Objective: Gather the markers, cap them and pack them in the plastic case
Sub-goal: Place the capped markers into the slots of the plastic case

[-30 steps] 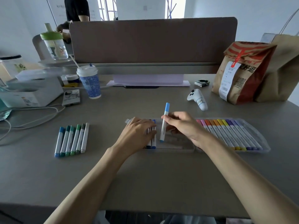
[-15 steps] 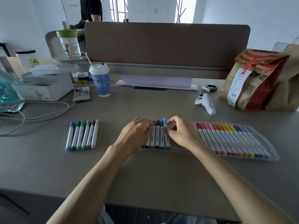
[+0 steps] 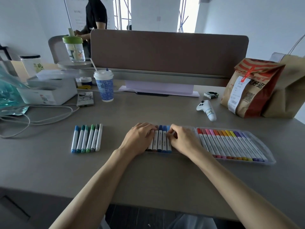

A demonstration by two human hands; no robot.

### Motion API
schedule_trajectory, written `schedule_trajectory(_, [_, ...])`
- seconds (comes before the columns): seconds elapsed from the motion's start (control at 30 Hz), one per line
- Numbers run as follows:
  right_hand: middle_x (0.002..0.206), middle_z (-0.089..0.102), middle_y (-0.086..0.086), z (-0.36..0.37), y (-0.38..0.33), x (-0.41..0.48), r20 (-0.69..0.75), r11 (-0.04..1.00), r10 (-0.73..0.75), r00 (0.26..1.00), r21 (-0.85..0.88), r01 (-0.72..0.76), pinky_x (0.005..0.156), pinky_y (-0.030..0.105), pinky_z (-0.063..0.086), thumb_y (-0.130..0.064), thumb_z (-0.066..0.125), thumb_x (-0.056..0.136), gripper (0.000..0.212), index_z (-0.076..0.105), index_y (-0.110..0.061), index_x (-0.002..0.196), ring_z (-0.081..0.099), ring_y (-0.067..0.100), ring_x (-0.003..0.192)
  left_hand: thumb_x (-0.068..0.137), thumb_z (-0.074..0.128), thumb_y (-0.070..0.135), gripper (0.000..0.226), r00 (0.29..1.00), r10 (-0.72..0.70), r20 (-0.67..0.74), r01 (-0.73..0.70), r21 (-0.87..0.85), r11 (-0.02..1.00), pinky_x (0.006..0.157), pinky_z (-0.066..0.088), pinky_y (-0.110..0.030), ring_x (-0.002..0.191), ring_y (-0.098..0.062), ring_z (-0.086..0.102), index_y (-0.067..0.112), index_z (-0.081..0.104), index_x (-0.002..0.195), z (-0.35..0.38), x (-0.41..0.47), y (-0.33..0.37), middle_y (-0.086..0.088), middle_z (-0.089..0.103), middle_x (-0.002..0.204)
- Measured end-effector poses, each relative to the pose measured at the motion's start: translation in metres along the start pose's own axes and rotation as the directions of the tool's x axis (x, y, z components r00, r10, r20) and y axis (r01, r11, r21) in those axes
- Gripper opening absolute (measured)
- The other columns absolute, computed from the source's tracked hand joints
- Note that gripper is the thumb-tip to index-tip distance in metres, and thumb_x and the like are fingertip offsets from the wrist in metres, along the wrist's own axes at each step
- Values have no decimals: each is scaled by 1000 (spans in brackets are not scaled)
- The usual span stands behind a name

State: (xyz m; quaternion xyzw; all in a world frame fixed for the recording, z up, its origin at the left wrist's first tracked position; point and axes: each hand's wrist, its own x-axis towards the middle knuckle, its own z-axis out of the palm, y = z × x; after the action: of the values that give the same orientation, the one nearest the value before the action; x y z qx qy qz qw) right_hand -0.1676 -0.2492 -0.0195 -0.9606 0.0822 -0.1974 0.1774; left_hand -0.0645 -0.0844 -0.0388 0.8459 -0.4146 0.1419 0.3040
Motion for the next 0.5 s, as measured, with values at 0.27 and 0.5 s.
schedule_trajectory(0.27, [87, 72, -2, -10, -17, -2, -87, 999, -29, 996, -19, 28, 58, 26, 45, -30, 64, 90, 14, 67, -18, 96, 67, 18, 76, 88, 43, 26, 30, 1000, -15, -27, 15, -6, 1000, 84, 51, -35, 98, -22, 61, 16, 70, 98, -16, -7, 9, 2, 70, 104])
schedule_trajectory(0.5, [86, 67, 0, 20, -78, 25, -73, 963, -208, 975, 159, 217, 70, 30, 46, -21, 62, 89, 14, 67, -14, 99, 63, 21, 81, 84, 51, 17, 24, 981, -79, -177, 82, 13, 997, 84, 49, -32, 93, -23, 63, 15, 71, 96, -72, -50, -20, 0, 71, 99])
